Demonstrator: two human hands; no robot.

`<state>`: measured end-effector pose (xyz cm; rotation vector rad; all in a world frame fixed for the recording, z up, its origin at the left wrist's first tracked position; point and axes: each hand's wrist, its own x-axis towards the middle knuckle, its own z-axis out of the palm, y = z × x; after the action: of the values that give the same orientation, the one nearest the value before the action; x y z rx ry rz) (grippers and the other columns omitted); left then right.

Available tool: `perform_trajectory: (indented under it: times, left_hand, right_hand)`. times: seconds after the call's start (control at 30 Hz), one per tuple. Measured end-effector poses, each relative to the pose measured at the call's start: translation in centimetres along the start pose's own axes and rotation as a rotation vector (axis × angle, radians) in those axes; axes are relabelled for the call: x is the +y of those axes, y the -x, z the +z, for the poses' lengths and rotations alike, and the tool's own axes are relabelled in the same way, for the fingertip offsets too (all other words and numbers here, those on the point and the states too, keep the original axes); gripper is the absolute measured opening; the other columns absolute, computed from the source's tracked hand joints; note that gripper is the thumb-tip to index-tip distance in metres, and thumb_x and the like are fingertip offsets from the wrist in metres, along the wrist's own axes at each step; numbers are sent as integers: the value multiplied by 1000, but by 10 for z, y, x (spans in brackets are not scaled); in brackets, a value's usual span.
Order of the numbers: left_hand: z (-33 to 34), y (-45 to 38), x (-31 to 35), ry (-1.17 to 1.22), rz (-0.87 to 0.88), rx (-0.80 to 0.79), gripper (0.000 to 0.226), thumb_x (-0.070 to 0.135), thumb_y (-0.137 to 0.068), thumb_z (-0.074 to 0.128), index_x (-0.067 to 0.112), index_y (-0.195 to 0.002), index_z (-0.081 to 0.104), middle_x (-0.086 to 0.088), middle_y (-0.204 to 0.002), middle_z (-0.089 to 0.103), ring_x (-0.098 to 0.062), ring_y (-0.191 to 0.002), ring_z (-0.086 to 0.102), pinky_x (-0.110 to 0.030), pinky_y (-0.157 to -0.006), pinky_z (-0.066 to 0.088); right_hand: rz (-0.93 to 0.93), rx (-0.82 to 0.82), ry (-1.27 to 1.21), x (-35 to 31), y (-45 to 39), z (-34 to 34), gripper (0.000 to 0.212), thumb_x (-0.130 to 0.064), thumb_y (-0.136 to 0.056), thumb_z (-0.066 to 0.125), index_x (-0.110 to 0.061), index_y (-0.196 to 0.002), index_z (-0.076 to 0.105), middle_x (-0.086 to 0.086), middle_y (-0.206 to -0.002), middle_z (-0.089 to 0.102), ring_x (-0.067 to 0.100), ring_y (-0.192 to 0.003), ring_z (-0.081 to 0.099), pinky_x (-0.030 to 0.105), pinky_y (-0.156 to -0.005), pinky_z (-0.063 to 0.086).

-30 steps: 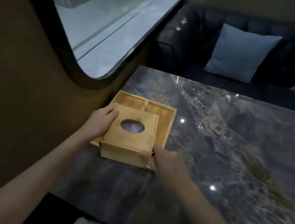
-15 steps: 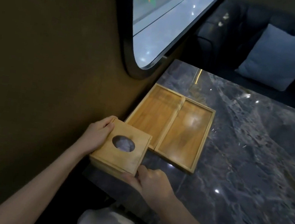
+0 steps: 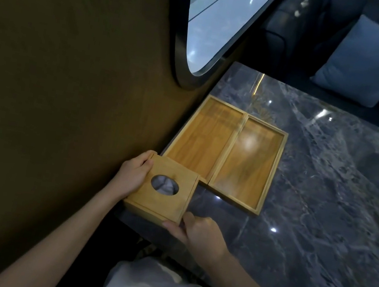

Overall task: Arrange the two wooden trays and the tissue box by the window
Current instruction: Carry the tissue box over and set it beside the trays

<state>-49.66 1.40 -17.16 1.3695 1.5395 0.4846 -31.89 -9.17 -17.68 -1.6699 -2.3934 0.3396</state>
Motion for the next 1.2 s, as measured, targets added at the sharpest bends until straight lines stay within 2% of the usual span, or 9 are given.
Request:
perform_trajectory:
  times: [0.07, 0.17, 0.4, 0.53, 0.67, 0.77, 0.9, 1.03, 1.2]
  left_hand:
    - [1, 1, -1, -1, 6, -3, 40, 27, -96, 31, 21, -135, 37, 8, -115, 45, 3, -92, 44, -13, -76, 32]
    - [2, -1, -4, -3, 1, 1, 41, 28, -96, 30, 21, -136, 35, 8, -116, 44, -7, -105, 41, -23, -88, 32]
    - [5, -4, -6, 12, -13, -5, 40, 31, -96, 29, 26, -135, 36, 2, -122, 49, -10, -103, 45, -25, -85, 35]
    - [2, -1, 2, -11, -49, -29, 43, 32, -97, 29, 23, -139, 29, -7, -143, 39, -21, -127, 38, -36, -106, 31]
    - [-6, 15, 18, -107, -185, -127, 55, 38, -94, 35, 20, -143, 16, -8, -149, 30, -25, -134, 31, -40, -109, 26]
    - [-18, 39, 30, -132, -112, -84, 59, 37, -92, 42, 19, -143, 18, -5, -148, 31, -22, -133, 31, -40, -108, 29]
    - [-32, 79, 38, 107, 18, 15, 36, 25, -90, 48, 25, -125, 49, 8, -120, 59, 0, -105, 54, -19, -85, 41]
    - [-25, 98, 18, 420, -153, 178, 16, 21, -88, 51, 23, -99, 63, -4, -98, 68, -17, -94, 64, -29, -77, 50]
    - [8, 100, -10, 644, -459, 313, 53, 22, -84, 60, 8, -131, 40, -12, -121, 57, -22, -99, 60, -29, -78, 49]
  right_hand:
    - [11, 51, 22, -2, 0, 2, 46, -49, -62, 78, -12, -47, 55, 1, -32, 55, 14, -24, 51, 19, -23, 34]
    - [29, 45, -8, -3, 2, 5, 46, -47, -61, 79, -10, -47, 55, 1, -32, 54, 16, -24, 51, 19, -22, 34]
    - [4, 48, -101, 0, 4, 9, 48, -47, -76, 62, -3, -57, 58, 10, -40, 60, 27, -33, 57, 24, -30, 41]
    - [66, -47, -148, 2, 2, 9, 58, -56, -87, 41, -2, -84, 59, 17, -74, 70, 34, -67, 67, 36, -57, 49]
    - [118, -124, -325, 21, -4, -10, 40, -47, -92, 40, -12, -82, 57, 8, -70, 66, 24, -66, 64, 32, -57, 43]
    - [249, -111, -500, 43, -21, -29, 30, -34, -94, 45, -13, -78, 60, 1, -69, 64, 14, -63, 61, 32, -60, 48]
    - [426, -148, -797, 71, -46, -46, 19, -24, -93, 49, -24, -81, 64, -4, -77, 69, 5, -66, 63, 22, -59, 51]
    - [502, -231, -888, 80, -66, -43, 15, -29, -91, 50, -30, -99, 62, -9, -98, 63, 8, -80, 63, 21, -60, 51]
    - [508, -322, -989, 75, -74, -23, 19, -31, -89, 55, -27, -107, 59, -7, -89, 63, 7, -69, 64, 11, -49, 51]
